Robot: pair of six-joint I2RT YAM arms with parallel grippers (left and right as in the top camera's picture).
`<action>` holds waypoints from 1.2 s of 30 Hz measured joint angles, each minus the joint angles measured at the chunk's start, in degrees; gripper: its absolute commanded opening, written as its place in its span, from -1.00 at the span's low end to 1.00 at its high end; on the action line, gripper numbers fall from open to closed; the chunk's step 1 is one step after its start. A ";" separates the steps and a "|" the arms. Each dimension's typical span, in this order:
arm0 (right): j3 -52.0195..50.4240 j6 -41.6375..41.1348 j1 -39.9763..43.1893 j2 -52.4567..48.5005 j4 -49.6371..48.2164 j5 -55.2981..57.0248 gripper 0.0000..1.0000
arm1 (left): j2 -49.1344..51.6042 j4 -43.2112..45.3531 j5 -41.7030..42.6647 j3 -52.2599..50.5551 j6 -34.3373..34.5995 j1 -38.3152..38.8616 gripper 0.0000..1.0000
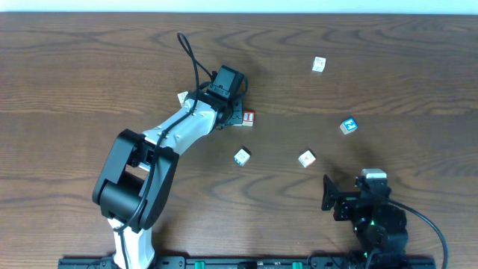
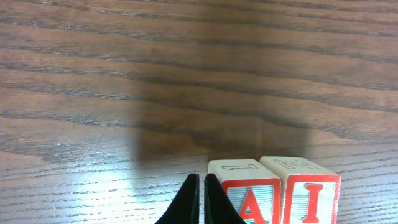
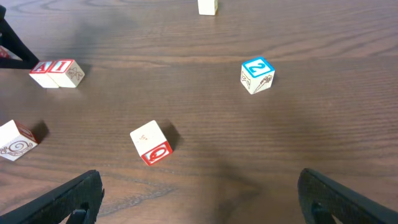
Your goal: Spell out Ai2
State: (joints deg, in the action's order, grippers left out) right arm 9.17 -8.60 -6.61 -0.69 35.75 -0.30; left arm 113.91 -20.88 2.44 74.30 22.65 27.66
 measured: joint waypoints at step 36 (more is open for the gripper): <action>0.00 0.00 0.00 0.04 -0.02 0.02 0.98 | -85.29 -68.78 -28.57 7.41 -0.52 -11.26 -0.88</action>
State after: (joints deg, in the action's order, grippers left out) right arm 9.17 -8.60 -6.61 -0.64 35.73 -0.27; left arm 28.62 -89.67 -26.13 81.71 22.13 16.40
